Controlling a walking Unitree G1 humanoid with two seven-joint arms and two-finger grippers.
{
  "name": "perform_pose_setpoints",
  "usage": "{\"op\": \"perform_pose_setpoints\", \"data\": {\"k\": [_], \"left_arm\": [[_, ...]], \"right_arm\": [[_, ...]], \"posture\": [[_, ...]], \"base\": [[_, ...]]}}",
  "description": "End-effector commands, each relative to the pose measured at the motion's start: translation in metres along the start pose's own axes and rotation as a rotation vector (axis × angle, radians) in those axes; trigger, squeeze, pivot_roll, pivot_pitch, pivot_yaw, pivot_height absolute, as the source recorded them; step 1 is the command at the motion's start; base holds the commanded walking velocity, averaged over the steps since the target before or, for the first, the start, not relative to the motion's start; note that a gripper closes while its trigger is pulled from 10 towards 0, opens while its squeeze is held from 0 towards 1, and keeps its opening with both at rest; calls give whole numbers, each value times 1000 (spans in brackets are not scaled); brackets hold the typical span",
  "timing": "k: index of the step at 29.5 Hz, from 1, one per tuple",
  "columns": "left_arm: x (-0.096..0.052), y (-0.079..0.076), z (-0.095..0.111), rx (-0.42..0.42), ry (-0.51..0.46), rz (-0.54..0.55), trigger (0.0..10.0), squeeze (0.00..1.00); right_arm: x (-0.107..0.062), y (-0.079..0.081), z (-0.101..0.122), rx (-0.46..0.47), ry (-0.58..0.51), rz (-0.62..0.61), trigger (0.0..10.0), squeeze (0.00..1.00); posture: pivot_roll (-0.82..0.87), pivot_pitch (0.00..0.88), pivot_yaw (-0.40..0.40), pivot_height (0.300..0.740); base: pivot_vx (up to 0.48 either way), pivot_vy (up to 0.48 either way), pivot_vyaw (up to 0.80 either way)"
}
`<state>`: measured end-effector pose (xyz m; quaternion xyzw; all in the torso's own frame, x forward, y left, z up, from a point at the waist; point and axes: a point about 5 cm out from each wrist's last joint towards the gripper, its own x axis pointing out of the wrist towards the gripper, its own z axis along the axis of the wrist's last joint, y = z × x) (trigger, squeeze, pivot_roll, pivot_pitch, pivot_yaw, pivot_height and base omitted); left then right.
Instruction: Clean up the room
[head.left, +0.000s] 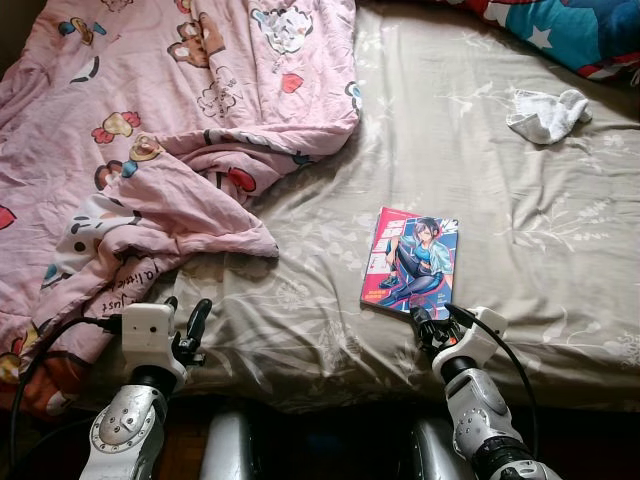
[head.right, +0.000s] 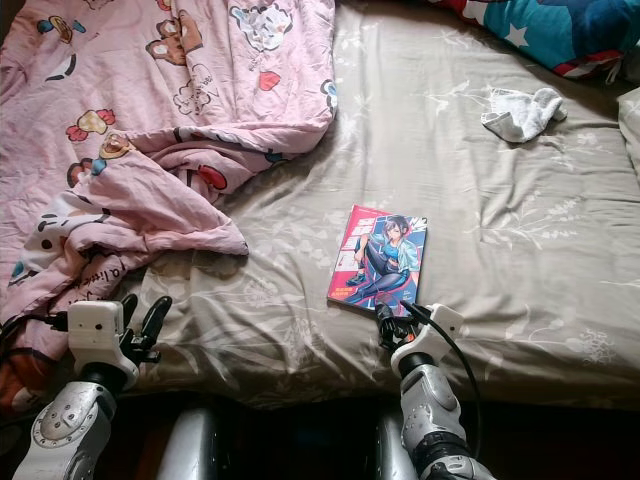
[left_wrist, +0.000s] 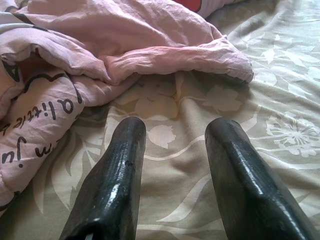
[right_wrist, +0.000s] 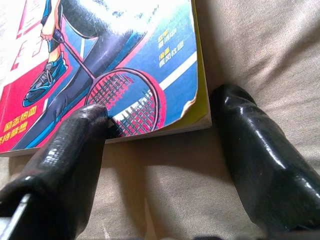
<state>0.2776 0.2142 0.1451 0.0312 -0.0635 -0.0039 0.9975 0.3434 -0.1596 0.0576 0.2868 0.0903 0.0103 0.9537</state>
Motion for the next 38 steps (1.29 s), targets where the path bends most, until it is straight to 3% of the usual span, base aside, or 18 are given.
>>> {"op": "perform_pose_setpoints", "data": {"k": [1,10,15,32,33,34,38], "left_arm": [[-6,0,-5,1,25,8,10000,0],[-7,1,-4,3,25,6,10000,0],[-7,2,-5,7,33,3,10000,0],[-6,1,-5,24,36,-6,10000,0],[-6,1,-5,24,36,-6,10000,0],[-6,1,-6,25,36,-6,10000,0],[-4,1,-6,25,35,-7,10000,0]], "right_arm": [[-20,-14,-46,81,182,-79,10000,0],[-24,-13,-55,186,218,-56,10000,0],[-21,5,-62,302,261,68,10000,0],[-19,26,-67,334,323,218,10000,0],[-19,27,-66,335,321,228,3059,0],[-18,29,-65,340,318,243,0,0],[-18,30,-64,331,318,264,0,0]], "posture": [[211,486,-10,583],[217,481,-4,583],[222,486,2,583],[225,480,5,583],[225,477,5,583],[224,475,4,583],[221,471,4,583]], "base": [[0,0,0],[0,0,0],[0,0,0],[0,0,0],[0,0,0],[0,0,0],[0,0,0]]}}
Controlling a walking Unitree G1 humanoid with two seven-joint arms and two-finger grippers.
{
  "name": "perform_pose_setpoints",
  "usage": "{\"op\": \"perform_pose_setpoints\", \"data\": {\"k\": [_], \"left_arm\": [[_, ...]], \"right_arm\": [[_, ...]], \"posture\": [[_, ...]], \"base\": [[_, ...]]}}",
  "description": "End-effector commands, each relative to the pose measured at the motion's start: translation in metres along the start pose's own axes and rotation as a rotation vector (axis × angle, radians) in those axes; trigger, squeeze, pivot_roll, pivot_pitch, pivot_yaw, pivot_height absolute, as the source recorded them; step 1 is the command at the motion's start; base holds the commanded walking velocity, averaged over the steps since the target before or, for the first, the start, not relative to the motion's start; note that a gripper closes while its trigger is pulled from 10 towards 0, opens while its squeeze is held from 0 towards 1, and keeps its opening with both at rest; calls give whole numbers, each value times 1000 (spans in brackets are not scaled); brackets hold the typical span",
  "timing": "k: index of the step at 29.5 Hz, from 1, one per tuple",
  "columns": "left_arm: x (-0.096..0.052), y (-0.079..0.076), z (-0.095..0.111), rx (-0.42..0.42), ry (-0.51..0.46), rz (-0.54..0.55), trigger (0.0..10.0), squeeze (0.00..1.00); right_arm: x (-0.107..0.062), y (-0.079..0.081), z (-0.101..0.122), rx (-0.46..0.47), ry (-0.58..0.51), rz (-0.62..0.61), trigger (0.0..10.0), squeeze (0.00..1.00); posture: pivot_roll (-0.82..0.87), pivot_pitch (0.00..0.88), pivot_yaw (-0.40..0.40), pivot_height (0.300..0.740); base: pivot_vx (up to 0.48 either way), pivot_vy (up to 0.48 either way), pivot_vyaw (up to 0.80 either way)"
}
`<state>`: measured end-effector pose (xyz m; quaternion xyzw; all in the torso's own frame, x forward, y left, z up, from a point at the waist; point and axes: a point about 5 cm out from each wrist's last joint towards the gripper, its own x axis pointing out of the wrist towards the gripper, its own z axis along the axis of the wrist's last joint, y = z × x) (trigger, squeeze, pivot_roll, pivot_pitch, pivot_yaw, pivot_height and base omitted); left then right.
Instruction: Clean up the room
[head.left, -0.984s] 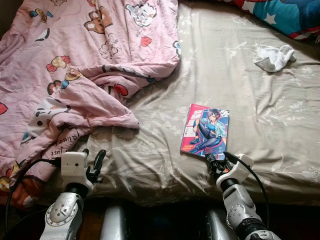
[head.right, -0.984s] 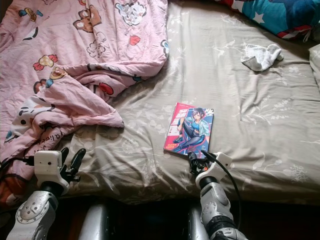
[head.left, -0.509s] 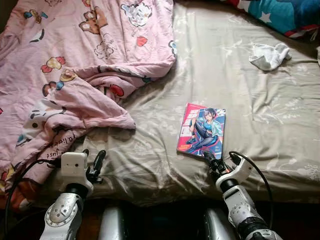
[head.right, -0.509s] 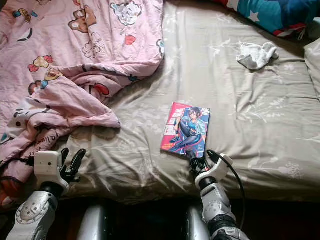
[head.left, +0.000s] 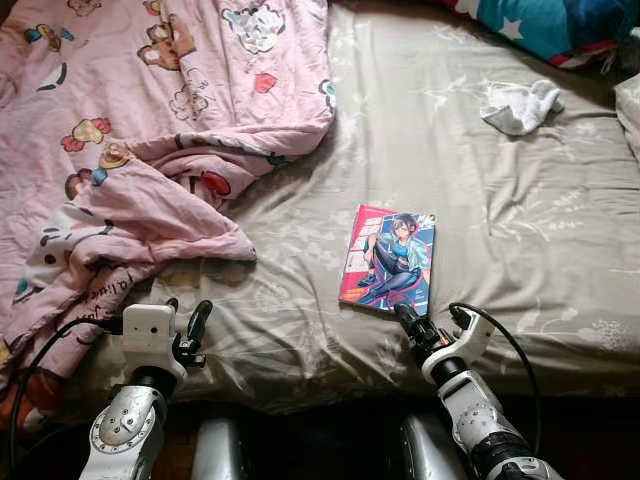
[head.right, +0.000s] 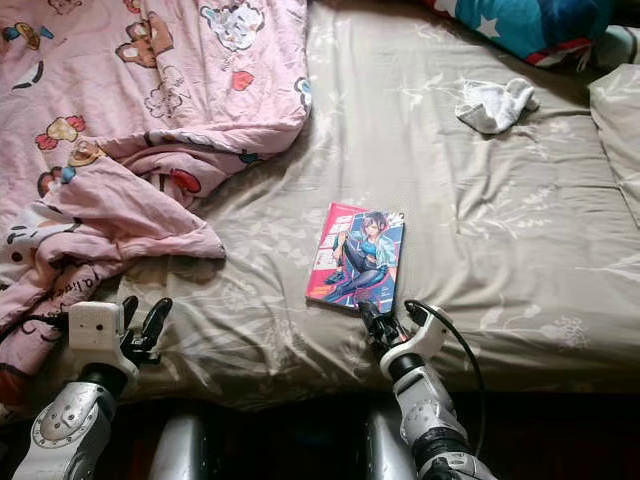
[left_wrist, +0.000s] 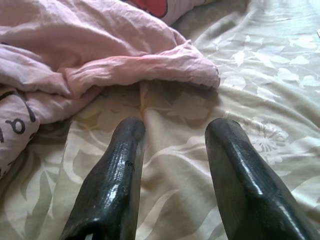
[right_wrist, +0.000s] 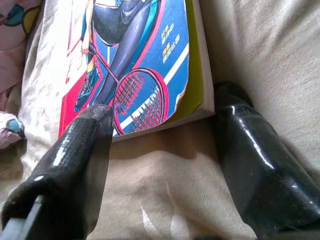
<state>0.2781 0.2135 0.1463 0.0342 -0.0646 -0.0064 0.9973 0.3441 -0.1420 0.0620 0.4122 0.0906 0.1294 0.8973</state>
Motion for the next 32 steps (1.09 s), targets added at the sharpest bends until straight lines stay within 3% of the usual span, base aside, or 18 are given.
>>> {"op": "perform_pose_setpoints", "data": {"k": [1,20,32], "left_arm": [[-4,1,-7,19,37,-2,10000,0],[3,-3,-9,14,33,-7,10000,0],[9,-5,-13,5,31,-2,10000,0]], "right_arm": [[-12,3,-61,106,228,-6,0,0],[-11,0,-50,50,188,-3,0,0],[-5,5,-39,-35,137,15,0,0]], "posture": [[221,468,4,583],[193,444,-3,583],[165,424,-9,583]], "base": [[0,0,0],[0,0,0],[0,0,0]]}}
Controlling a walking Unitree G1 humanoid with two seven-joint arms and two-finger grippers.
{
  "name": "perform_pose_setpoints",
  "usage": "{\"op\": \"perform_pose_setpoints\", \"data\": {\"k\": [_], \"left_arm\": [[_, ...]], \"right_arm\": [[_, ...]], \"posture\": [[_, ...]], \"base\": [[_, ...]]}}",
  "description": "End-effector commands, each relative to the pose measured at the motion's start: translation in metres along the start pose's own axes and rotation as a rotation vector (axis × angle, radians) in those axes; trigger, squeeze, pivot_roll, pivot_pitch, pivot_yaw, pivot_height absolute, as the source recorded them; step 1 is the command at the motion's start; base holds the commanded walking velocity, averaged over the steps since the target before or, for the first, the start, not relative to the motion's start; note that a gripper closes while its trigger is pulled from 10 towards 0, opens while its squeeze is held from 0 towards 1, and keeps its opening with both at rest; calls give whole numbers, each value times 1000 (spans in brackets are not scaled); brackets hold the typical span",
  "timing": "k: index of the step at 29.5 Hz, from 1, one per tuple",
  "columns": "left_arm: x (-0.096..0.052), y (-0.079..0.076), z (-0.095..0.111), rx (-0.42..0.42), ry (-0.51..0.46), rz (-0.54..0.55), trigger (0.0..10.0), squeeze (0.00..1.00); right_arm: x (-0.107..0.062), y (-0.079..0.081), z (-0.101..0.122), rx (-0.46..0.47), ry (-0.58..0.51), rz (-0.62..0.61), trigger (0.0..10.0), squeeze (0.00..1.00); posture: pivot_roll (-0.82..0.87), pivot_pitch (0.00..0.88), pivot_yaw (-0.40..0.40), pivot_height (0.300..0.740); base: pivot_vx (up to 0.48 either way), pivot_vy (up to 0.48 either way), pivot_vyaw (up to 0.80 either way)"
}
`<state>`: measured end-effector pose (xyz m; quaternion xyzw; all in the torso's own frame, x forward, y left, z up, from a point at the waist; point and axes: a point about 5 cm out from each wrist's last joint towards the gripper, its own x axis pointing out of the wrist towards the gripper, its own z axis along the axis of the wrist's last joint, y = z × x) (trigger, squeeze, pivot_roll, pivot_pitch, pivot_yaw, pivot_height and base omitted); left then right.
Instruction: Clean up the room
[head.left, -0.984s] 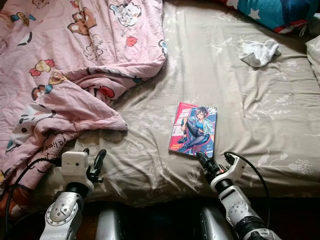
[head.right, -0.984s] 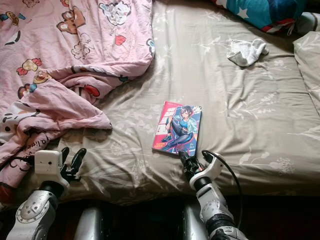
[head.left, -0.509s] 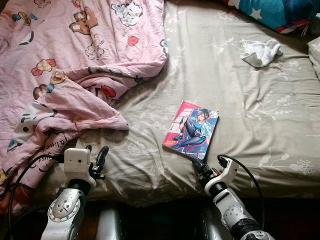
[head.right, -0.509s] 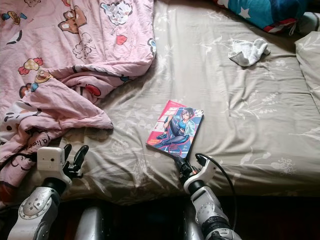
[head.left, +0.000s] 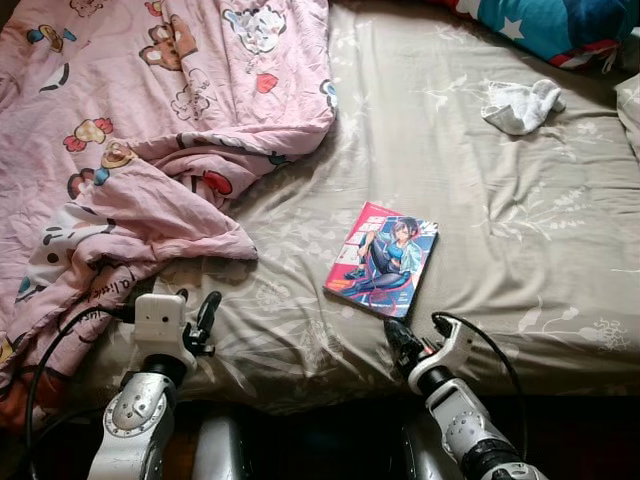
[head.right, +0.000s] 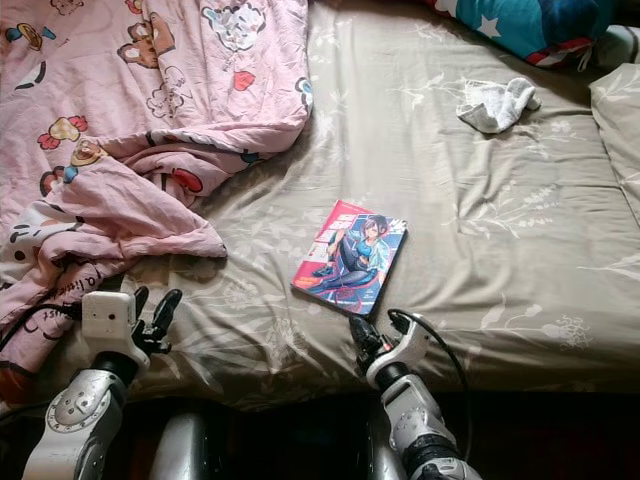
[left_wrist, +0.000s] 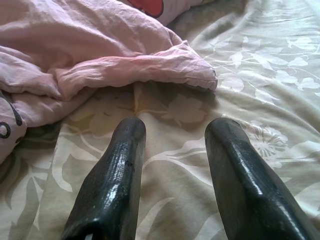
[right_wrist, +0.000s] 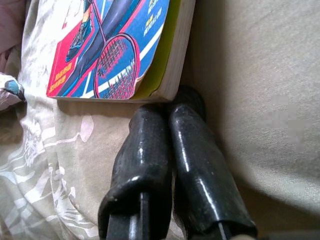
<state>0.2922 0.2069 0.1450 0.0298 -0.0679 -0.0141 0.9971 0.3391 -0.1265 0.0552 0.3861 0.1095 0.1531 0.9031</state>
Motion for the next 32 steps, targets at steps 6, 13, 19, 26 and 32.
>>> {"op": "perform_pose_setpoints", "data": {"k": [6,13,19,26,32], "left_arm": [[2,-2,-11,6,30,12,10000,0],[5,-4,-14,-7,26,17,10000,0],[10,-7,-15,-16,18,18,10000,0],[15,-7,-14,-20,2,23,10000,0],[15,-6,-17,-22,1,29,10000,0]], "right_arm": [[-5,0,-17,-56,40,-10,0,0],[-9,-8,-6,-125,-20,-70,0,0],[-6,-3,0,-156,-60,-54,0,0],[0,12,10,-208,-119,11,0,0],[-1,18,19,-289,-175,6,0,0]], "posture": [[140,409,-19,583],[120,385,-26,583],[110,364,-32,583],[102,336,-36,583],[98,310,-38,583]], "base": [[0,0,0],[0,0,0],[0,0,0],[0,0,0],[0,0,0]]}}
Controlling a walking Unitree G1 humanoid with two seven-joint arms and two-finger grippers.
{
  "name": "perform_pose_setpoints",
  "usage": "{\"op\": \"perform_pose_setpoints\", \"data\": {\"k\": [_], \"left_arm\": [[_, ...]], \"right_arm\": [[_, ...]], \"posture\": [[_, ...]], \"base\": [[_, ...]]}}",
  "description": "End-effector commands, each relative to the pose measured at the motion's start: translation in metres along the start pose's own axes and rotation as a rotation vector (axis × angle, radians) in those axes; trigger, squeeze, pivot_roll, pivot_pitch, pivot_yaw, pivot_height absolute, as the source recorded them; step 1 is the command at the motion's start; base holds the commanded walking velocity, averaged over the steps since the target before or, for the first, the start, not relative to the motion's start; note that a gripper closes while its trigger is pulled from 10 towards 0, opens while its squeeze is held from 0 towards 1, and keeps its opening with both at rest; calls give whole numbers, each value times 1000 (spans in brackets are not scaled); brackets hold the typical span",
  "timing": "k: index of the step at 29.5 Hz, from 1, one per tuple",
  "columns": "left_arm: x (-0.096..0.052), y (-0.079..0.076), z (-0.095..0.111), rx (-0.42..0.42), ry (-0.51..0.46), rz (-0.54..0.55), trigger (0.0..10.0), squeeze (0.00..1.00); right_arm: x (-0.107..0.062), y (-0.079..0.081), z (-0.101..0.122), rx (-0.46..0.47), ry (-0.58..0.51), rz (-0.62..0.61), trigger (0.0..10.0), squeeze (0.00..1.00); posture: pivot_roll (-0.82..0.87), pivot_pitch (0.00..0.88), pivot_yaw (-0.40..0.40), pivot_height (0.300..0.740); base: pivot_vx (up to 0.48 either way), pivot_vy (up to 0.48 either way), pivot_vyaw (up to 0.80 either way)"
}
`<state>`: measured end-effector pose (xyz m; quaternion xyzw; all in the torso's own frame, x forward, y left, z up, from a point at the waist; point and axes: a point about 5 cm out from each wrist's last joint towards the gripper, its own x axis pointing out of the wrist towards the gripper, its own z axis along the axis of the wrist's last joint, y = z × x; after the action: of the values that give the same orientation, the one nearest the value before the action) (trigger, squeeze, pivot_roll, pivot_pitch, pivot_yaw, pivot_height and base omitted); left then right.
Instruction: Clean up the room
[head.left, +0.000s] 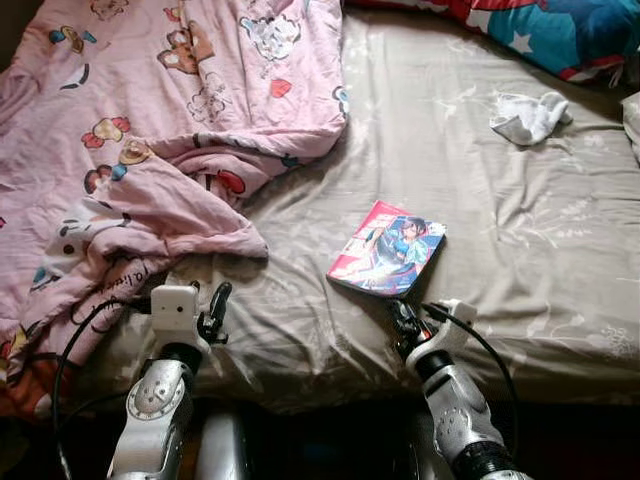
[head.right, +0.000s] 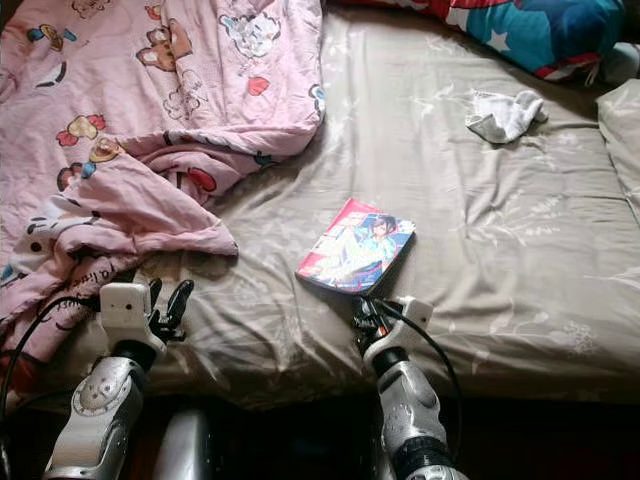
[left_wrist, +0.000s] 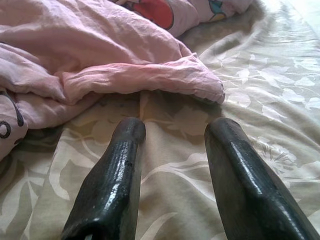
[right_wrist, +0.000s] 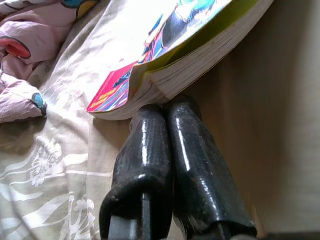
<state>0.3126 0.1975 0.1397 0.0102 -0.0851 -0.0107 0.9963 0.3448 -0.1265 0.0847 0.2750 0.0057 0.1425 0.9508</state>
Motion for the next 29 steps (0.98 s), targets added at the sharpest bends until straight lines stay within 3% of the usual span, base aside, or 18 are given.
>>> {"op": "perform_pose_setpoints", "data": {"k": [1,4,5,7,14,16,20,21,25,26,27,29], "left_arm": [[-5,4,-10,15,35,20,10000,0],[-5,4,-10,14,35,21,10000,0],[-5,4,-11,13,35,22,10000,0],[-5,4,-12,8,34,24,10000,0],[-4,5,-13,-10,31,31,10000,0],[-4,4,-13,-11,32,26,10000,0],[-5,4,-14,-9,36,16,10000,0],[-6,4,-15,-6,37,13,10000,0],[-6,6,-15,0,40,9,10000,0],[-6,6,-15,1,40,8,10000,0],[-7,6,-15,3,41,6,10000,0],[-7,6,-15,6,43,3,10000,0]], "right_arm": [[-4,-1,-1,-41,-12,-15,0,0],[-4,0,3,-72,-27,-20,0,0],[-5,1,4,-99,-29,-19,4706,0],[-6,2,6,-156,-30,-22,10000,0],[-10,3,22,-366,-80,-60,10000,0],[-11,0,27,-355,-106,-97,10000,0],[-15,-9,26,-246,-108,-192,10000,0],[-22,-19,19,-190,-85,-265,10000,0],[-34,-31,6,-177,-33,-345,10000,0],[-34,-30,6,-178,-31,-340,10000,584],[-33,-29,5,-157,-32,-328,10000,1000],[-32,-26,4,-114,-31,-315,10000,1000]], "posture": [[96,305,-39,583],[93,301,-41,583],[91,296,-42,583],[87,293,-44,583],[79,271,-50,583],[79,270,-50,583],[79,262,-47,583],[85,259,-40,583],[89,257,-32,583],[88,256,-30,583],[88,256,-30,583],[87,255,-27,583]], "base": [[0,0,0],[0,0,0],[0,0,0],[0,0,0],[0,0,0],[0,0,0],[0,0,0],[0,0,0],[0,0,0],[0,0,0],[0,0,0],[0,0,0]]}}
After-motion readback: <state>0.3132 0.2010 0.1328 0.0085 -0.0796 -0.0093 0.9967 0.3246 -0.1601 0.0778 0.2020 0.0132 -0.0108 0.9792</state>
